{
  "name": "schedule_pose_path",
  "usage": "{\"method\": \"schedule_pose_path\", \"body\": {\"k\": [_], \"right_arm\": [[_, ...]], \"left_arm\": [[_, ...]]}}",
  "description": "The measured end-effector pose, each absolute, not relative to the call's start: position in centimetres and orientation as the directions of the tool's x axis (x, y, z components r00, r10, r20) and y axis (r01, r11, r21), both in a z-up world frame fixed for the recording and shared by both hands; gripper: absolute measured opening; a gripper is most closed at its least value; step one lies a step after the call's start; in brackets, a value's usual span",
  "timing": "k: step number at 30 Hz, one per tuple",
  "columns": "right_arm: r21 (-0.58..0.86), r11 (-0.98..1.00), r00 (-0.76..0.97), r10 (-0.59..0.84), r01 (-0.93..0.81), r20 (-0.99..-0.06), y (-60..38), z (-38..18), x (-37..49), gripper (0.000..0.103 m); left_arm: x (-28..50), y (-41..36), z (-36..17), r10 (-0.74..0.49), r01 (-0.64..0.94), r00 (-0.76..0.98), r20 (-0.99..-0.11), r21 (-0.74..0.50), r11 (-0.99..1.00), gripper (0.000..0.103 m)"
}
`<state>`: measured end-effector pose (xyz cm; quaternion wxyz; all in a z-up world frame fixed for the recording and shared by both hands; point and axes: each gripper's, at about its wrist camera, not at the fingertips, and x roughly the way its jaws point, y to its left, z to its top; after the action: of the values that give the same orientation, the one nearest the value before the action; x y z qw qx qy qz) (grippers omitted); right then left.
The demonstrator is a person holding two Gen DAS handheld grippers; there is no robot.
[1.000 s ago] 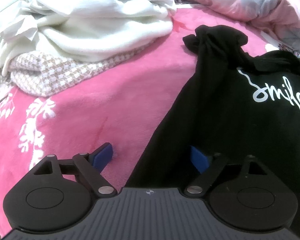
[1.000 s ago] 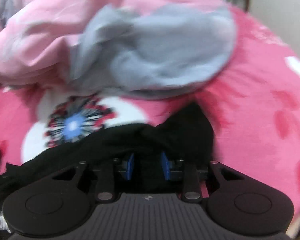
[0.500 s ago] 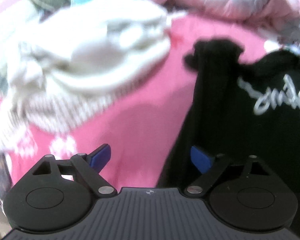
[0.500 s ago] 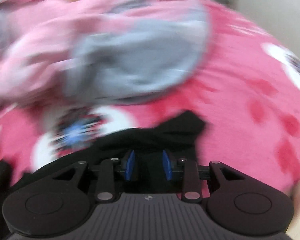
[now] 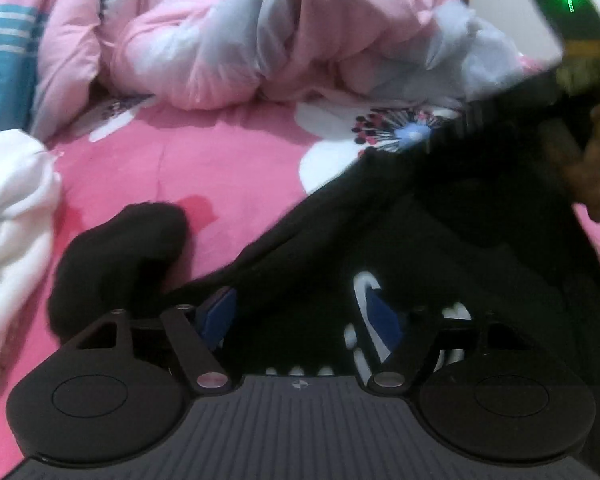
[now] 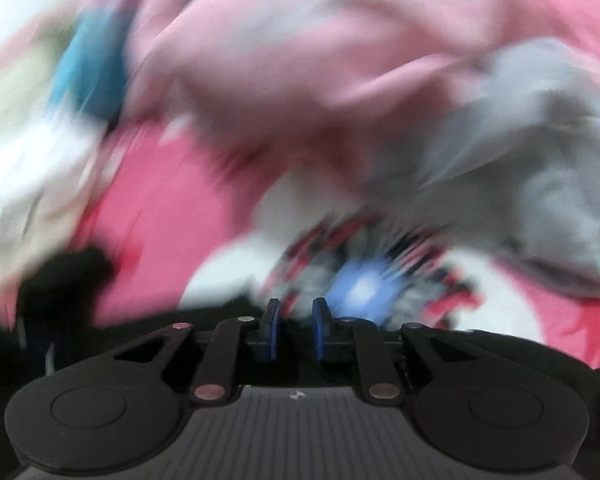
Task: Fold clothes
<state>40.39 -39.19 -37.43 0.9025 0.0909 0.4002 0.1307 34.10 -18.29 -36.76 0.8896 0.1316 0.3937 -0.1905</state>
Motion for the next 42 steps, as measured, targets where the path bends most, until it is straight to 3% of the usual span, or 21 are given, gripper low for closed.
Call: {"method": "schedule_pose_path", "body": {"k": [4,8,11,17,21,31,33,35,42], "right_arm": [[0.340,0.937,0.681,0.304,-0.086,-0.666,-41.5,-36.5,39.7,0.018],[0.387,0.888,0.580,0.455,-0.246,-0.675,-40.7,-35.8,37.6,0.019],[0.276,0.902,0.567,0.424,-0.331,-0.706,-38.9,-36.1,37.4,0.019],[0.317,0.885,0.582,0.463,-0.341,-0.669,-38.4,-35.8,41.1,0.024],[0.342,0.851,0.474,0.511,-0.400,-0.717,-37.4,-37.0,43.8,0.024],[0.262,0.806,0.322,0.478,-0.531,-0.817,-35.3,-38.3,44.7,0.024],[0.241,0.799,0.314,0.466,-0.550,-0.827,-34.8,-38.4,44.8,0.020],[0.219,0.794,0.323,0.459,-0.567,-0.828,-34.5,-38.3,44.9,0.006],[0.153,0.869,0.587,0.438,-0.470,-0.681,-35.7,-35.8,44.4,0.005]], "left_arm": [[36.1,-17.8,-36.8,-0.213,0.396,0.630,-0.747,0.074,0.915,0.074],[37.3,-17.3,-37.1,-0.176,0.369,0.647,-0.742,0.103,0.924,0.075],[37.9,-17.3,-37.2,-0.159,0.360,0.658,-0.736,0.122,0.925,0.077],[39.0,-17.7,-37.3,-0.139,0.348,0.680,-0.720,0.150,0.925,0.078],[39.3,-17.7,-37.2,-0.143,0.349,0.675,-0.724,0.142,0.926,0.078],[38.2,-17.3,-37.8,-0.158,0.381,0.671,-0.724,0.153,0.912,0.079],[38.2,-17.4,-37.9,-0.159,0.382,0.673,-0.722,0.156,0.911,0.079],[38.2,-17.3,-38.0,-0.160,0.384,0.675,-0.720,0.159,0.909,0.080],[38.4,-17.2,-37.3,-0.150,0.363,0.696,-0.702,0.164,0.917,0.080]]}}
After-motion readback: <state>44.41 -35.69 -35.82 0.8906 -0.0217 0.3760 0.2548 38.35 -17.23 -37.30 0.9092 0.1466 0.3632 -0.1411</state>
